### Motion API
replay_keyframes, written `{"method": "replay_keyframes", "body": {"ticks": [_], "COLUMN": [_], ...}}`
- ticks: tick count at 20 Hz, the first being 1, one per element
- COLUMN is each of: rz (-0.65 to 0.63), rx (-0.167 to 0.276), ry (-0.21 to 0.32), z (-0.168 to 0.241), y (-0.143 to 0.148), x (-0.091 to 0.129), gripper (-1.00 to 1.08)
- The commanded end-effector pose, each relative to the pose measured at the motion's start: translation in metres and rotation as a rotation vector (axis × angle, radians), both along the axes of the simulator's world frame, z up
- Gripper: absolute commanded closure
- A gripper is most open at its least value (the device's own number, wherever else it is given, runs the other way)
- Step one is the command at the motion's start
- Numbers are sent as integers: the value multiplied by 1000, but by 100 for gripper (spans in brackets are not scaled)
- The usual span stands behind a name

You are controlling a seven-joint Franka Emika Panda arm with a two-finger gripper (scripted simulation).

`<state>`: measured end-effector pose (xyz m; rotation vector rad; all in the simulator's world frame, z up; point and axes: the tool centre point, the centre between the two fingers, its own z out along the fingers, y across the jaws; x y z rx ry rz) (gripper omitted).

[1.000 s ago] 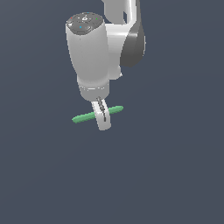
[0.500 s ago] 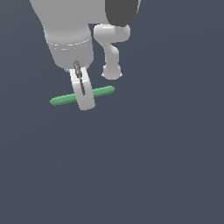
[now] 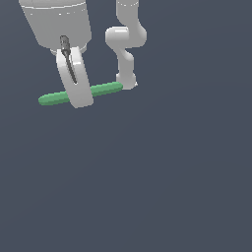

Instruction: Pick up the object and move it to a goal position.

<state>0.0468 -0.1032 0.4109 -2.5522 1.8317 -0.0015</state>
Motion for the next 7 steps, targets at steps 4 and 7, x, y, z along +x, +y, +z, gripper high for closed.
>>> {"method": "replay_keyframes", "body": {"ticks": [4, 7], "rz": [1, 1], "rx": [0, 0], "ry": [1, 1], "z": [9, 10], "y": [-3, -3], "x": [2, 2], "gripper": [108, 108]}}
